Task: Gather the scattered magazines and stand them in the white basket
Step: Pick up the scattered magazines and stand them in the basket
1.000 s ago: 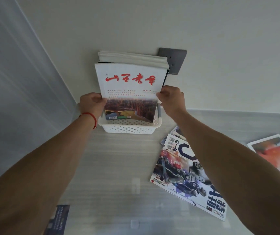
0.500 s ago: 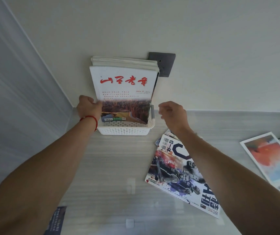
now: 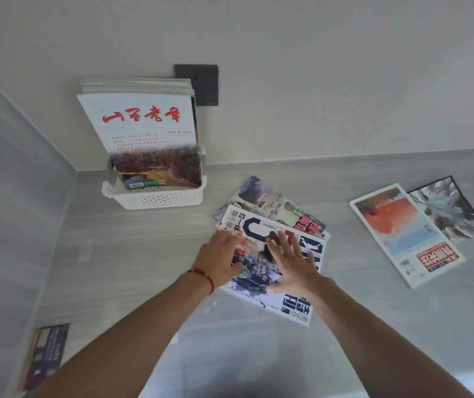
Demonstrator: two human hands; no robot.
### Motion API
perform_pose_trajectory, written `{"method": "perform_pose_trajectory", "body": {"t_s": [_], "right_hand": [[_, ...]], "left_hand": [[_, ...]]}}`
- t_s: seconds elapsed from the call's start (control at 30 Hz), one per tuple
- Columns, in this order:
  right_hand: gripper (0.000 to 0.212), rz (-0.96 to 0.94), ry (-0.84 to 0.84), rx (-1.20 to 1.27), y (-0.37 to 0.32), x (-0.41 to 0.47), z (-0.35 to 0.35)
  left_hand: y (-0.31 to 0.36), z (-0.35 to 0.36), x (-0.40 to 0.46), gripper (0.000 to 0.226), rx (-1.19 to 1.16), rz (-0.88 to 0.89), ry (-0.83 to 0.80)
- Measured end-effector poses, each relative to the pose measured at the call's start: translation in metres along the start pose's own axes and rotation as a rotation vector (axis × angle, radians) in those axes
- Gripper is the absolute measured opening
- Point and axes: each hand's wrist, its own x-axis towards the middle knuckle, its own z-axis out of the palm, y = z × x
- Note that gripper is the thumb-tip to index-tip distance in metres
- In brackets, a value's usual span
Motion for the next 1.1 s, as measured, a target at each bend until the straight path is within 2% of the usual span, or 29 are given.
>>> {"method": "perform_pose_trajectory", "body": {"t_s": [0.17,0.3,0.37,0.43,0.53,0.6,0.7,0.77,0.83,0.87,0.97,1.03,1.07,1.1], "right_hand": [[0.129,-0.196,-0.028,-0.143,0.020,-0.021,0.007],[0.125,-0.400,-0.011,-0.306,0.055,-0.039,0.014],[0.121,-0.344,0.050,-0.187,0.075,-0.051,0.021],[0.120,-0.210,0.120,0.011,0.094,-0.063,0.028],[0.127,-0.006,0.186,0.160,0.115,-0.079,0.038],[0.129,0.091,0.204,0.203,0.122,-0.084,0.042],[0.129,0.169,0.256,0.260,0.121,-0.085,0.047],[0.128,0.205,0.307,0.366,0.115,-0.082,0.049],[0.127,0.190,0.365,0.583,0.105,-0.080,0.045],[0.123,0.137,0.383,0.735,0.099,-0.080,0.041],[0.085,-0.030,0.413,1.185,0.079,-0.082,0.021],[0.081,-0.053,0.329,1.491,0.061,-0.077,0.007],[0.075,-0.046,0.263,1.552,0.049,-0.074,-0.002],[0.063,-0.054,0.209,1.482,0.038,-0.072,-0.013]], "left_hand": [[0.030,0.018,0.019,0.080,0.301,0.069,-0.126],[0.051,0.033,0.017,0.084,0.388,0.044,-0.198],[0.062,0.048,0.007,0.083,0.420,0.037,-0.166],[0.071,0.062,-0.004,0.087,0.411,-0.015,-0.111],[0.076,0.070,-0.012,0.096,0.209,-0.190,-0.119],[0.077,0.068,-0.014,0.081,-0.020,-0.278,-0.151],[0.081,0.059,-0.016,0.049,-0.276,-0.256,-0.146],[0.083,0.050,-0.022,0.046,-0.362,-0.200,-0.120],[0.080,0.035,-0.030,0.049,-0.481,-0.180,-0.072],[0.076,0.025,-0.034,0.051,-0.541,-0.188,-0.042],[0.057,-0.008,-0.049,0.049,-0.691,-0.236,0.045],[0.041,-0.030,-0.057,0.050,-0.781,-0.257,0.096],[0.032,-0.040,-0.061,0.051,-0.820,-0.266,0.121],[0.024,-0.049,-0.065,0.051,-0.852,-0.276,0.148]]}}
